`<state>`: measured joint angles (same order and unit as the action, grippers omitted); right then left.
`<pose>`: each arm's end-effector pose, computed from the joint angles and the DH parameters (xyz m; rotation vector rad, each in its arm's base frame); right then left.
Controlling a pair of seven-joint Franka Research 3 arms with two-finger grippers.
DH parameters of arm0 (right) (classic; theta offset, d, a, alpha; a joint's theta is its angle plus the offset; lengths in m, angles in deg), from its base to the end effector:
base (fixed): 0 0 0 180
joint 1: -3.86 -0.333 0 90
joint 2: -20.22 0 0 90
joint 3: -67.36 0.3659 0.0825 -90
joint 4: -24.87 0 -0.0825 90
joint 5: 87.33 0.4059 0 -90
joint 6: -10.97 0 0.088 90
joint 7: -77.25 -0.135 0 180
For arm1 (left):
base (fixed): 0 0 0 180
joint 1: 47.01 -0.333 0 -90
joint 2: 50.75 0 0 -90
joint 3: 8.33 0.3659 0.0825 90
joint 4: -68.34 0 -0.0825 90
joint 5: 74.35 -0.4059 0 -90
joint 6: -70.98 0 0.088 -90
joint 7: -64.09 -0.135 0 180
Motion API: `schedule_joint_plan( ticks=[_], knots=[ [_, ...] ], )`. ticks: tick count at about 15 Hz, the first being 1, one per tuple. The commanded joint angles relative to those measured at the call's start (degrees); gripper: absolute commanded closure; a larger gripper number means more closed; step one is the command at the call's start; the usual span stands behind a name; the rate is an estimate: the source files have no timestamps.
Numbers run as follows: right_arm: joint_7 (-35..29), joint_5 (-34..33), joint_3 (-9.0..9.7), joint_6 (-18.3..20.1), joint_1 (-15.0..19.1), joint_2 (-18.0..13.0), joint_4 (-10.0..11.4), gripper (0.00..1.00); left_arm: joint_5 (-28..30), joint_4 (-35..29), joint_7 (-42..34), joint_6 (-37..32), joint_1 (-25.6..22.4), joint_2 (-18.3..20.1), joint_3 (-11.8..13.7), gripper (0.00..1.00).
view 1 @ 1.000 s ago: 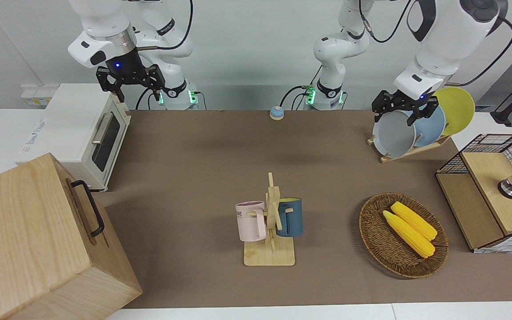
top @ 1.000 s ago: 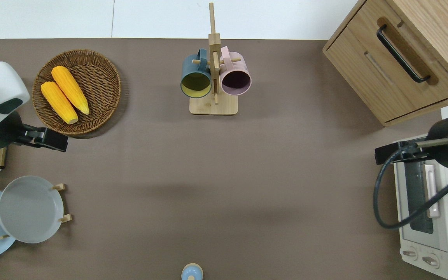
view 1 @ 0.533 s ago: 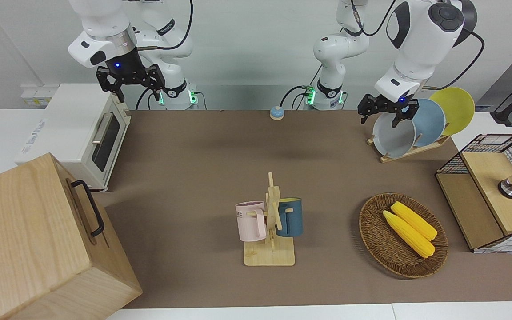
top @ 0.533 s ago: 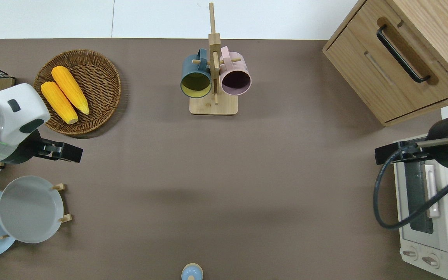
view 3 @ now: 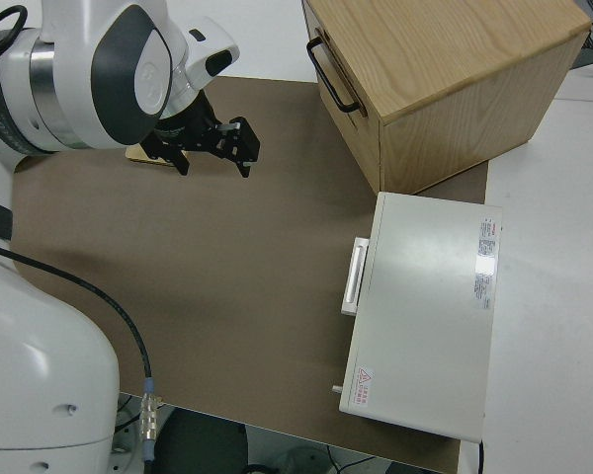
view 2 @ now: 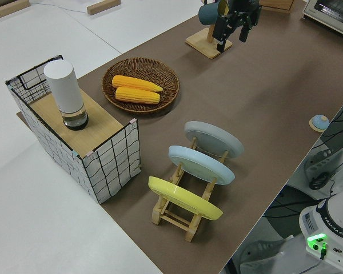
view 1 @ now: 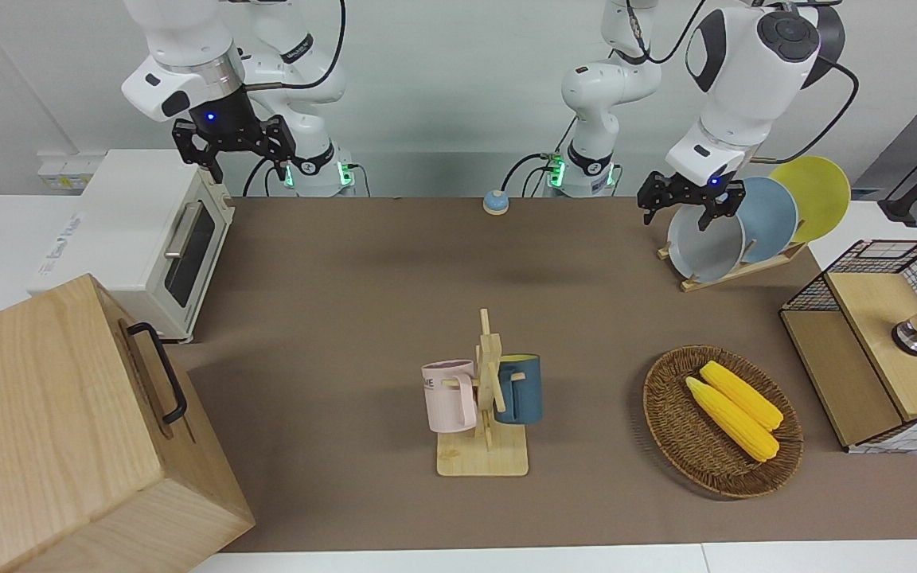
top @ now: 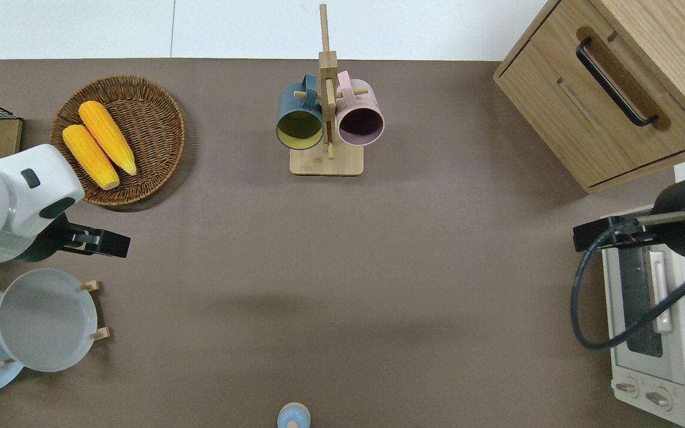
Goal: Pick gray plate from table and place it on lower plate rack with left arm
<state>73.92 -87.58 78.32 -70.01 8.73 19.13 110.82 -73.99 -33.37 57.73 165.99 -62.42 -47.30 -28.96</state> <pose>0.5480 0.0591 0.6781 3.1254 0.0742 -0.1051 0.5522 -0.0563 0.5846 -3.1102 0.3123 0.0949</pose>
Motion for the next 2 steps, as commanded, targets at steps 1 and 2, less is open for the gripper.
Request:
schedule_joint_plan(
  ticks=[1, 2],
  knots=[
    [-0.01, 0.43, 0.29, 0.83, 0.41, -0.14, -0.35, 0.013, 0.6, -1.99, -0.5, 0.96, 0.2, 1.99, 0.42, 0.0],
    [-0.01, 0.43, 0.38, 0.83, 0.41, -0.14, -0.35, 0.011, 0.6, -1.99, -0.41, 0.96, 0.11, 1.99, 0.42, 0.0]
  ],
)
